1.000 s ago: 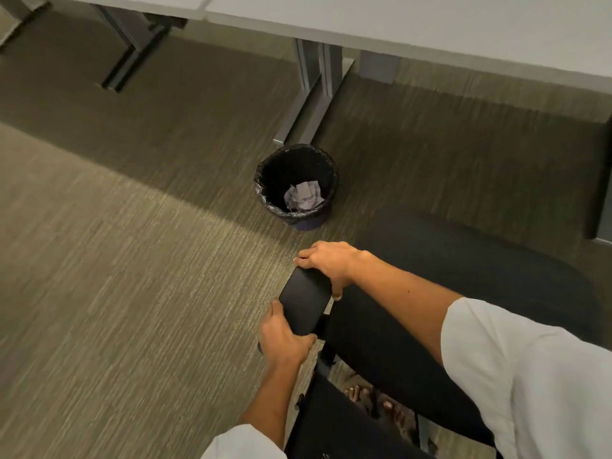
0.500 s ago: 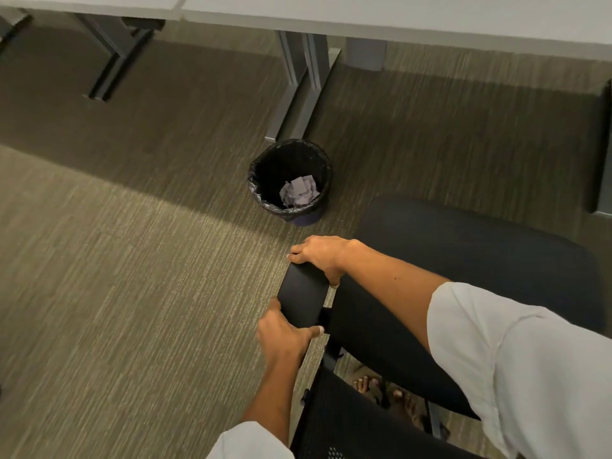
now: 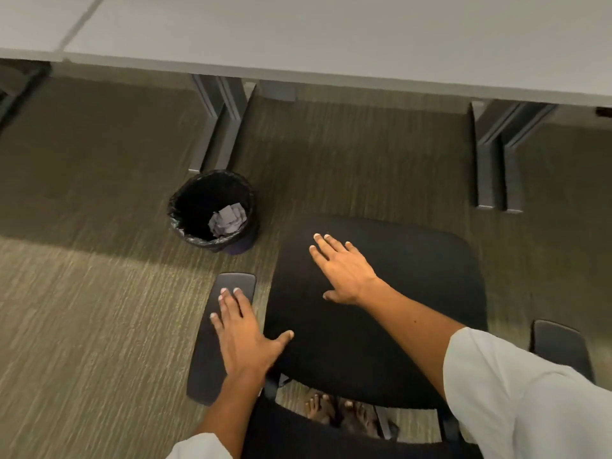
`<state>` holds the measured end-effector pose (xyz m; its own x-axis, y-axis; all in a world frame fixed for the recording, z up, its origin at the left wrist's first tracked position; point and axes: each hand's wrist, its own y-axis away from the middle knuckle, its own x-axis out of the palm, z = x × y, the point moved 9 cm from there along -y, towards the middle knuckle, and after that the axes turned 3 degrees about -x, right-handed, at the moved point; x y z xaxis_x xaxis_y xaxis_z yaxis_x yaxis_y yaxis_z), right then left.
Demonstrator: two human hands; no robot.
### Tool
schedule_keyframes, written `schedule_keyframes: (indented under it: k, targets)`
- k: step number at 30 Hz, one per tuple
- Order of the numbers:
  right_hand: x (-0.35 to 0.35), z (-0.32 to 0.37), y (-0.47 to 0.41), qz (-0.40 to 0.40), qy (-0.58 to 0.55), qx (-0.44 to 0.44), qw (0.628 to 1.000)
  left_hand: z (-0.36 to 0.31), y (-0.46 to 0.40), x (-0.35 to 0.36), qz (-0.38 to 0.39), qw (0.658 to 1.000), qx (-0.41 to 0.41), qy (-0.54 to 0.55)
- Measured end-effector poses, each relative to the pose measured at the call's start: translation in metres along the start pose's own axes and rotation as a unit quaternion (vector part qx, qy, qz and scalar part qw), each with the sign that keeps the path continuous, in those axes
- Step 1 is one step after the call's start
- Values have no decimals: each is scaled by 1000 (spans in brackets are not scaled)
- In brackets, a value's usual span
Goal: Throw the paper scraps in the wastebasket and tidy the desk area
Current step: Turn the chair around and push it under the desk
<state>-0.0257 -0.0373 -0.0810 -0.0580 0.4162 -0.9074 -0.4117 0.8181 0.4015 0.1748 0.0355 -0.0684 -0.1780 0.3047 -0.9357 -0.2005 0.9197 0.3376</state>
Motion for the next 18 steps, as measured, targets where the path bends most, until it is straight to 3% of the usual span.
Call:
schedule_keyframes:
  k: [6,14,18]
  targets:
    - [33,-123,113,1,-13,172,985,-181,13,32,59,957,284,-25]
    - [80,-194,252,1,-35,312,949,-325,107,90,135,846,511,-68]
    - [92,-215,326,-21,-47,415,909,-369,150,109,127,780,601,-121]
